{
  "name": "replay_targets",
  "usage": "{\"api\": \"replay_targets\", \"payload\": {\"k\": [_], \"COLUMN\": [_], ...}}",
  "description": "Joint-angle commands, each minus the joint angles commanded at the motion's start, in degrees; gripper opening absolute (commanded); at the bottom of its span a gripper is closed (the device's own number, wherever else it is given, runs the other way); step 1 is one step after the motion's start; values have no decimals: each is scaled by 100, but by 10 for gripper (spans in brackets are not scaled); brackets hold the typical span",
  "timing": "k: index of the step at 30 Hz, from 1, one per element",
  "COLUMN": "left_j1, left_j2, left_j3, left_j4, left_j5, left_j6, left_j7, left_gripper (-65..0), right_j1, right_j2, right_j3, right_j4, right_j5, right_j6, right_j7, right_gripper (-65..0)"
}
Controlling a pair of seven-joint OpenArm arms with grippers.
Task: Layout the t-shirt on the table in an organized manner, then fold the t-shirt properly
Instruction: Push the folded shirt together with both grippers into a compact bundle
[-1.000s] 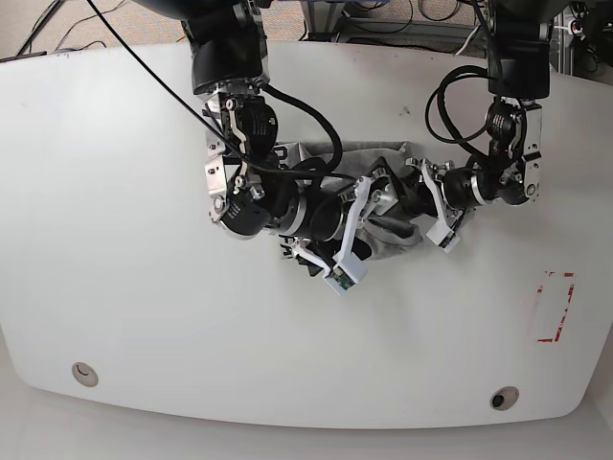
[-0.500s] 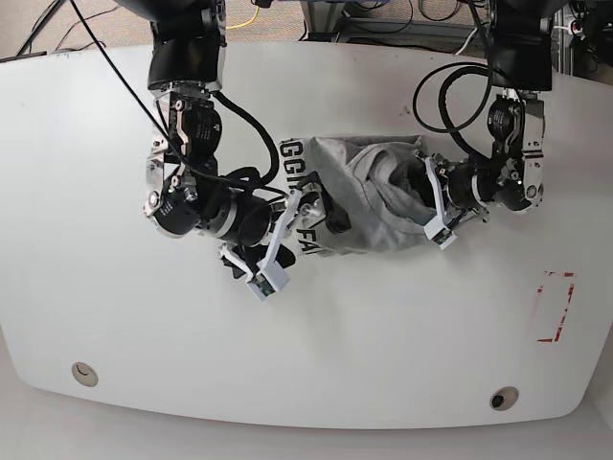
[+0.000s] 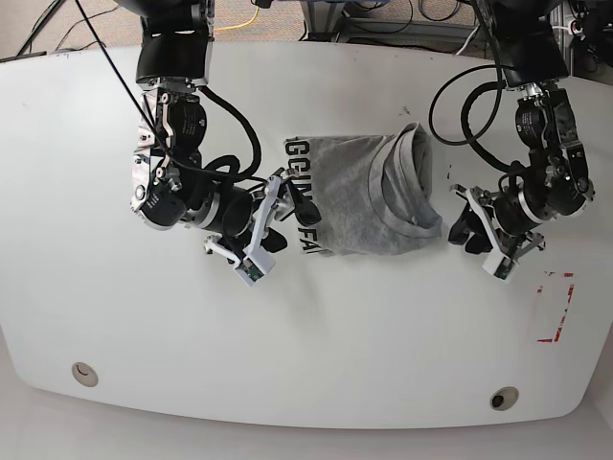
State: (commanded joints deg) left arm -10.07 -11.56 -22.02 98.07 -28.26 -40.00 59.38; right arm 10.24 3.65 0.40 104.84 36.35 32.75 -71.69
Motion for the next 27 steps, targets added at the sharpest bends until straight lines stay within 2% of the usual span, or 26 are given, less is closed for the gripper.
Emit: {"api": "replay_targets", "payload": {"k": [4, 6, 9, 11, 13, 16, 22, 27], "left_j1": [-176, -229, -123, 88, 202, 440, 870, 1169], "left_j2": [246, 431, 545, 545, 563, 941, 1380, 1442], "left_j3": [-905, -1143, -1055, -756, -545, -404, -360, -105], "left_j4": [220, 387, 554, 589, 598, 615, 598, 53], "left_j5": [0, -53, -492, -1020, -1327, -1653, -1574, -976], "left_j6": [0, 0, 0, 0, 0, 0, 0, 0], "left_j7": [9, 26, 35, 123, 176, 299, 712, 695], "left_gripper": [-468, -467, -467, -467, -468, -468, -468, -468], "right_j1": [141, 299, 457, 624, 782, 985, 1108, 1090], "right_j2": [-88, -105, -114, -114, -114, -97, 35, 185], "right_j3": [-396, -580, -774, -905, -1011, -1187, -1354, -1547], "right_j4": [-237, -510, -905, -1266, -1565, -2066, -2725, -3191], "right_j5": [-141, -299, -466, -598, -668, -730, -738, -738], "right_j6": [0, 9, 114, 149, 149, 149, 149, 158], "right_j7": [264, 431, 914, 1284, 1468, 1864, 2488, 2936], "right_gripper": [-403, -428, -457, -482, -503, -536, -552, -555]}}
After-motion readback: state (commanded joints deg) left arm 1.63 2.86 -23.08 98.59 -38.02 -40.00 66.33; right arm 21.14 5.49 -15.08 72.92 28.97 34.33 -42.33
